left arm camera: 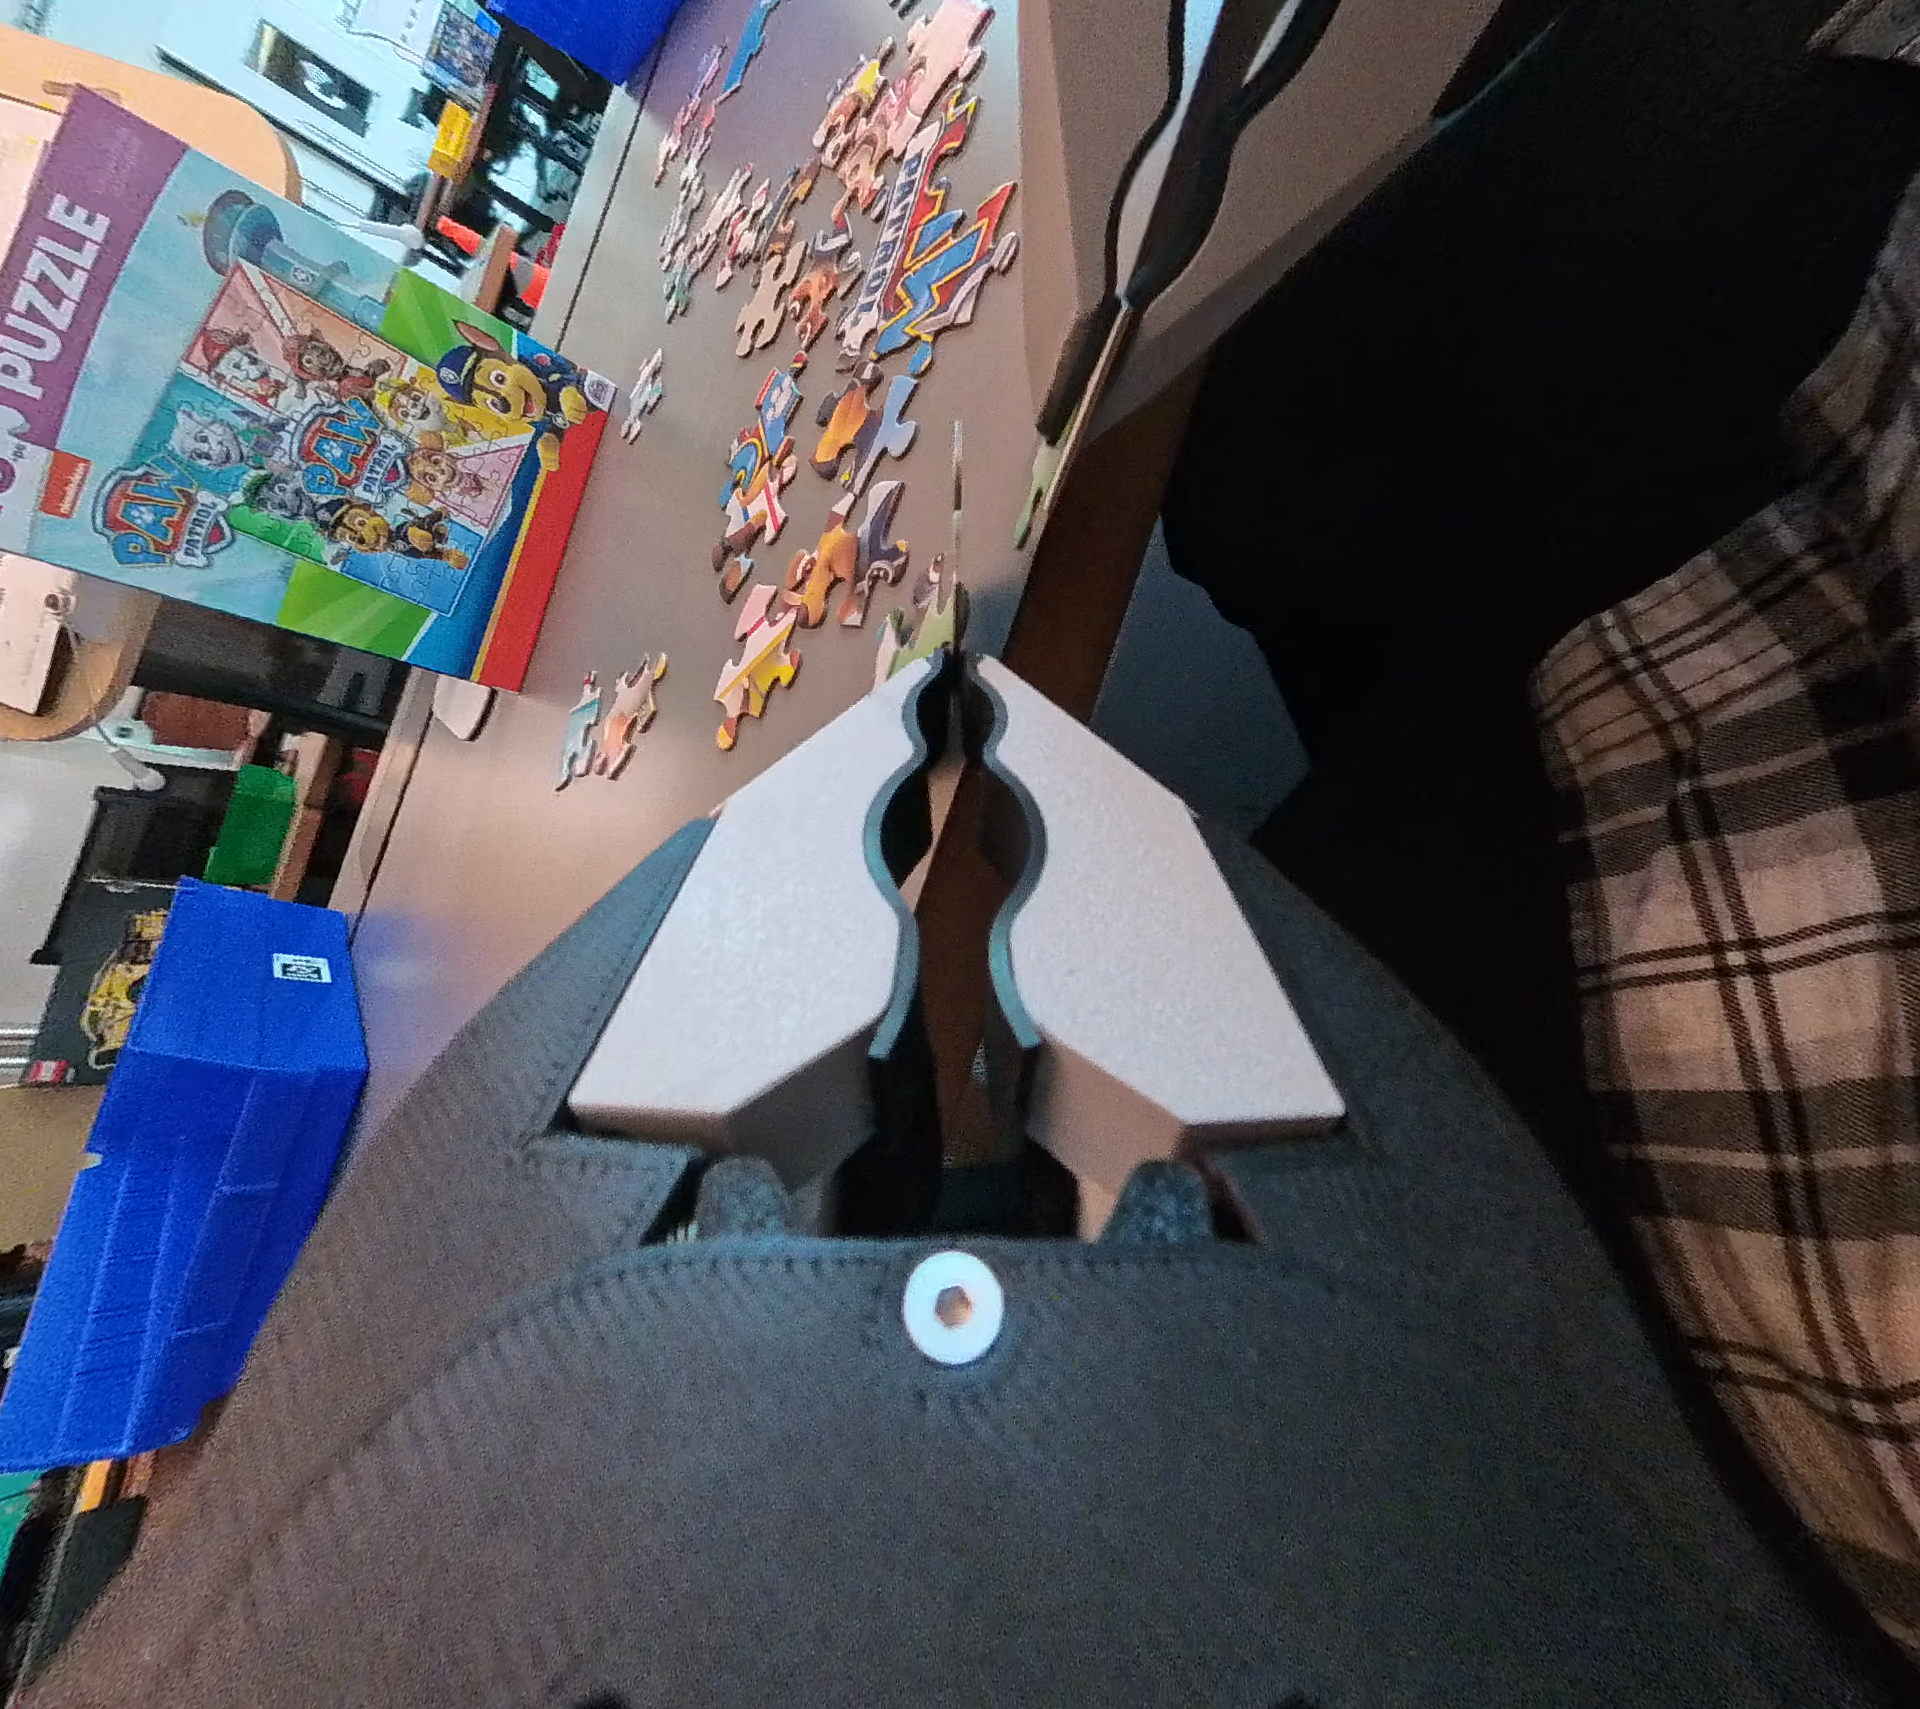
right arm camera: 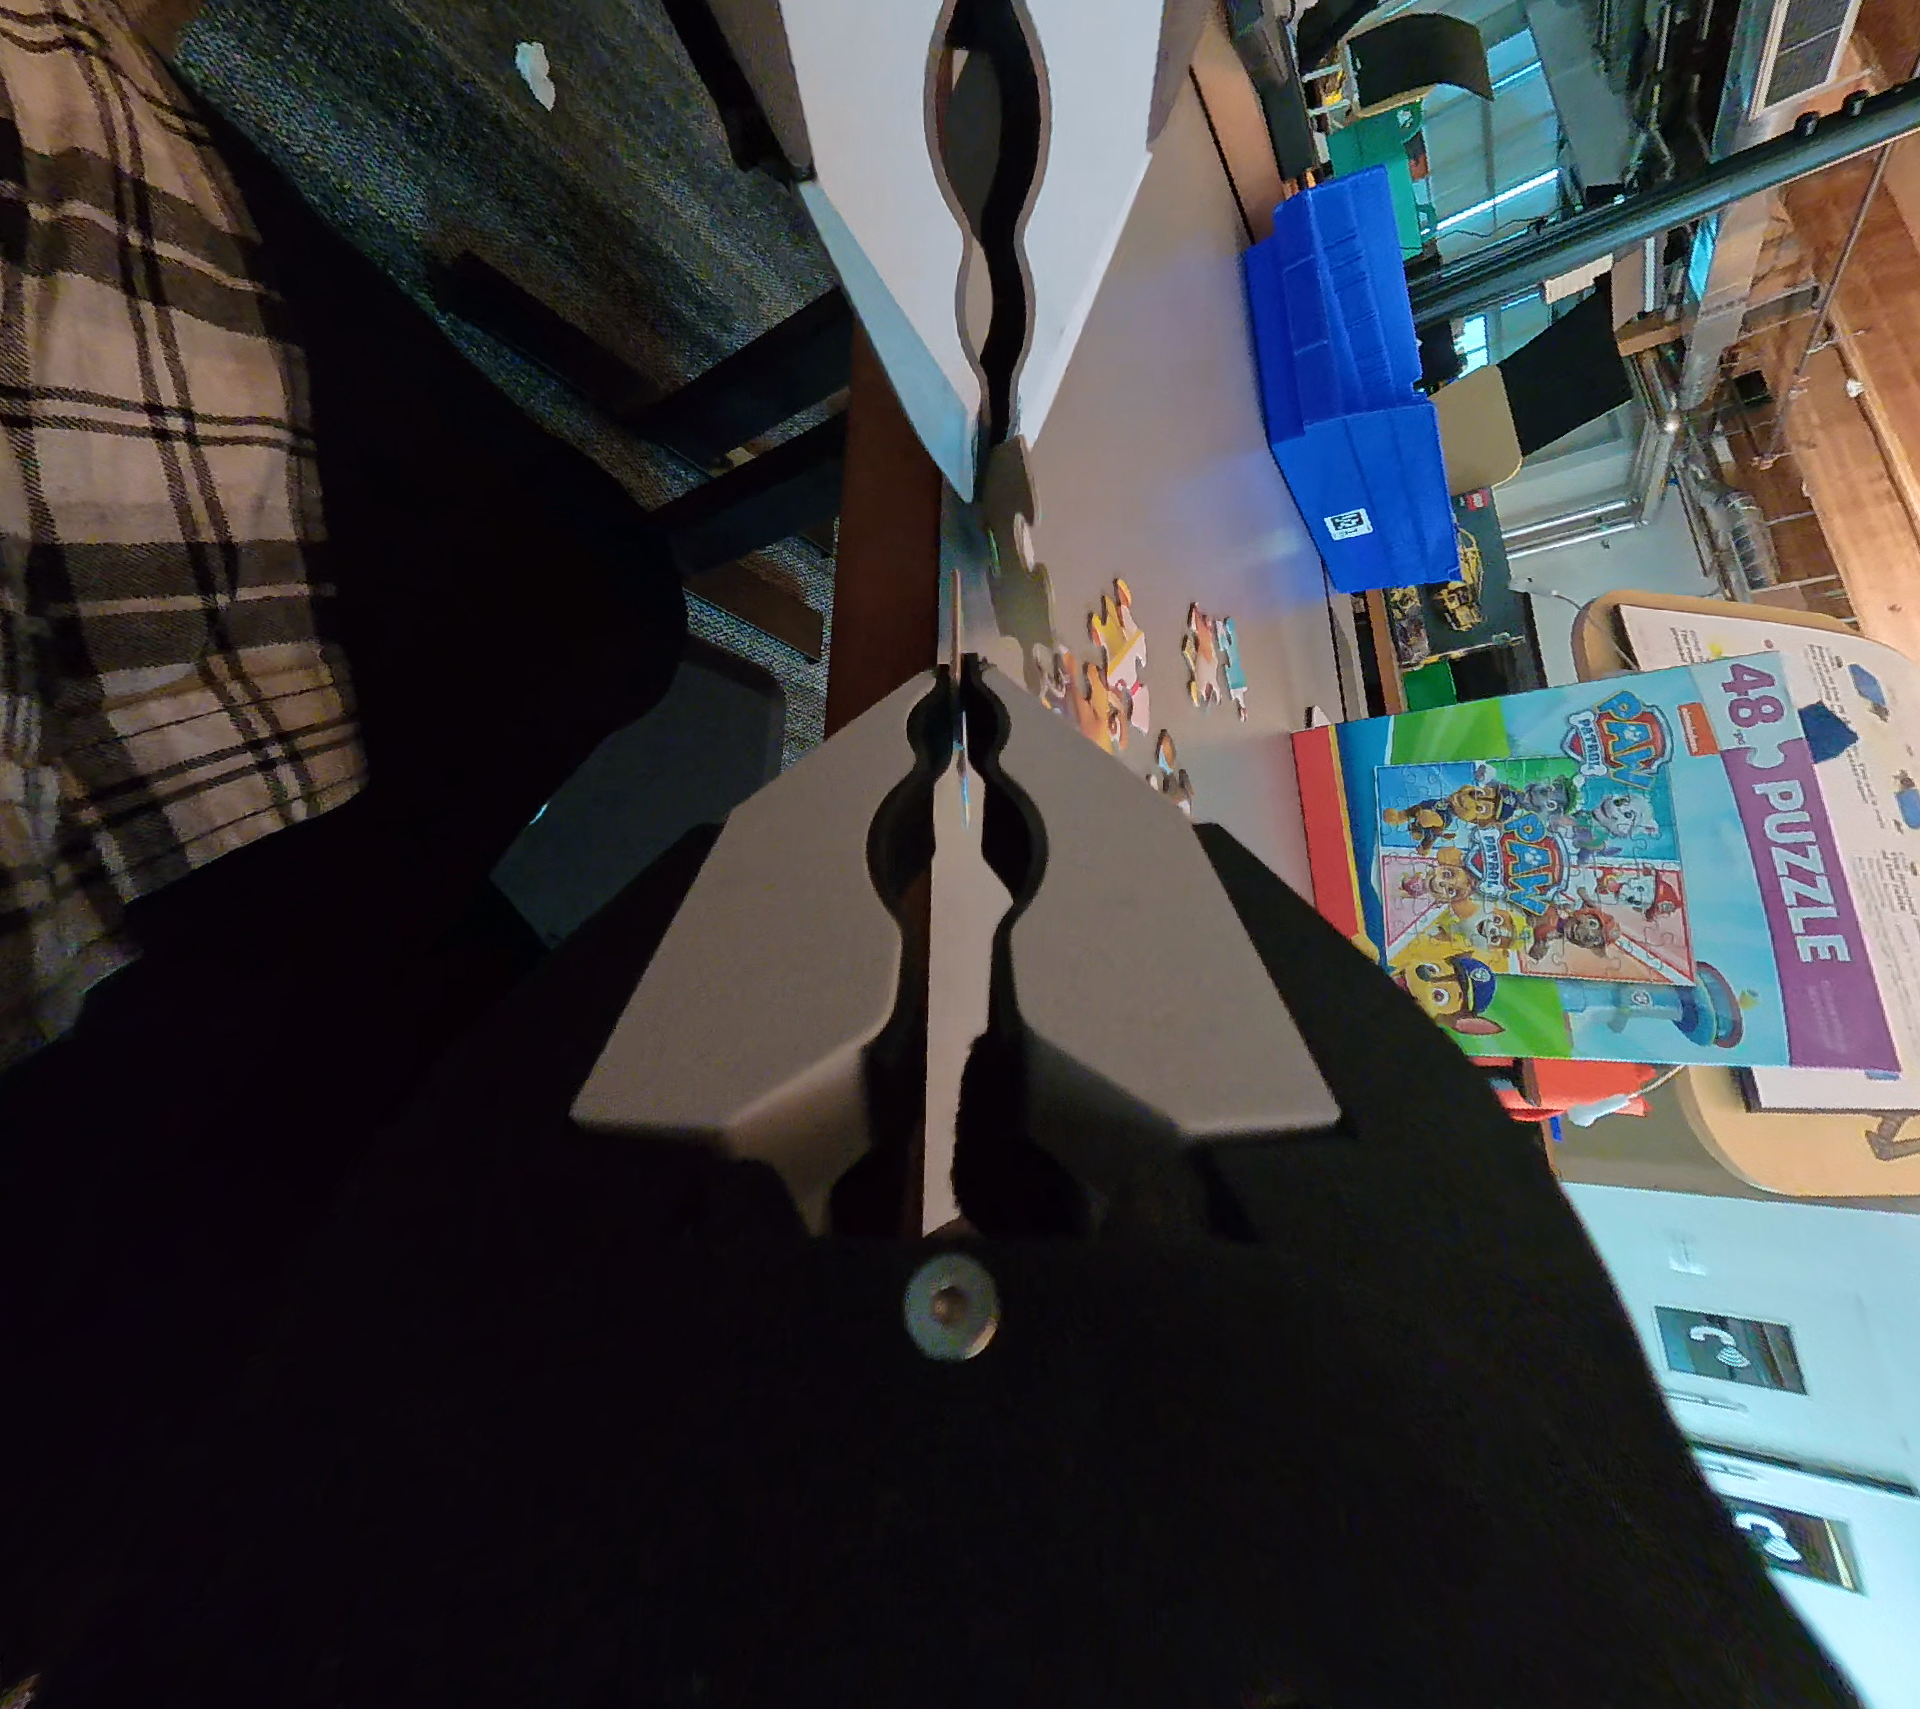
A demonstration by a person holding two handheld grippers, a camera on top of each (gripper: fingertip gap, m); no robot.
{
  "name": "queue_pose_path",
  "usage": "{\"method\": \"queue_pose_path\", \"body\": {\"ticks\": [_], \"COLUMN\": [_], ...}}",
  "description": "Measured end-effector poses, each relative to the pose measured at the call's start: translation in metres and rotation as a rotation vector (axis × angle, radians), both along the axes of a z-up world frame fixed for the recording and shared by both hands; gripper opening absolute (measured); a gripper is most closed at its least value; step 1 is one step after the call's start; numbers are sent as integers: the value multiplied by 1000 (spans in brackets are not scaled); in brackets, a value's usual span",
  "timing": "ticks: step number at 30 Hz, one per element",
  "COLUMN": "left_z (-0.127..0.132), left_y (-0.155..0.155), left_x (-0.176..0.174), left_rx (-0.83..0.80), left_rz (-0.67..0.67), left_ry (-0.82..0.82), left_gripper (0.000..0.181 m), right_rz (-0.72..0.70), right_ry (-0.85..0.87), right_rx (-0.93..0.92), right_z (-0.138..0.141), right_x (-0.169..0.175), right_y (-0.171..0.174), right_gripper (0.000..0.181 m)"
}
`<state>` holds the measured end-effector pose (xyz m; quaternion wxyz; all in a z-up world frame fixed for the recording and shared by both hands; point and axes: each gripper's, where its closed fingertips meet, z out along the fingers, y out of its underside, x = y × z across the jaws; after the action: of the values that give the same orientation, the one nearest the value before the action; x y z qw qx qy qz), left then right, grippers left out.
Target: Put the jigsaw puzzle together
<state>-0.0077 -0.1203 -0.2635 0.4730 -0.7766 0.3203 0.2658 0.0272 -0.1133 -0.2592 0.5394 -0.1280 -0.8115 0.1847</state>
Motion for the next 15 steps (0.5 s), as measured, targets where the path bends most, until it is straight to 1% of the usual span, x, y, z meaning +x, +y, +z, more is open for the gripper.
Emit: {"method": "queue_pose_path", "body": {"ticks": [2, 10, 15], "left_z": [0, 13, 36], "left_y": [-1, 2, 12], "left_x": [0, 0, 1], "left_rx": [4, 36, 75], "left_rz": [0, -11, -33], "left_ry": [32, 129, 173], "left_gripper": [0, 0, 1], "right_rz": [-5, -18, -54], "right_ry": [2, 13, 36], "right_rx": [-4, -13, -25], "right_z": [0, 4, 16], "right_x": [1, 5, 12], "right_y": [2, 11, 26], "right_gripper": [0, 0, 0]}}
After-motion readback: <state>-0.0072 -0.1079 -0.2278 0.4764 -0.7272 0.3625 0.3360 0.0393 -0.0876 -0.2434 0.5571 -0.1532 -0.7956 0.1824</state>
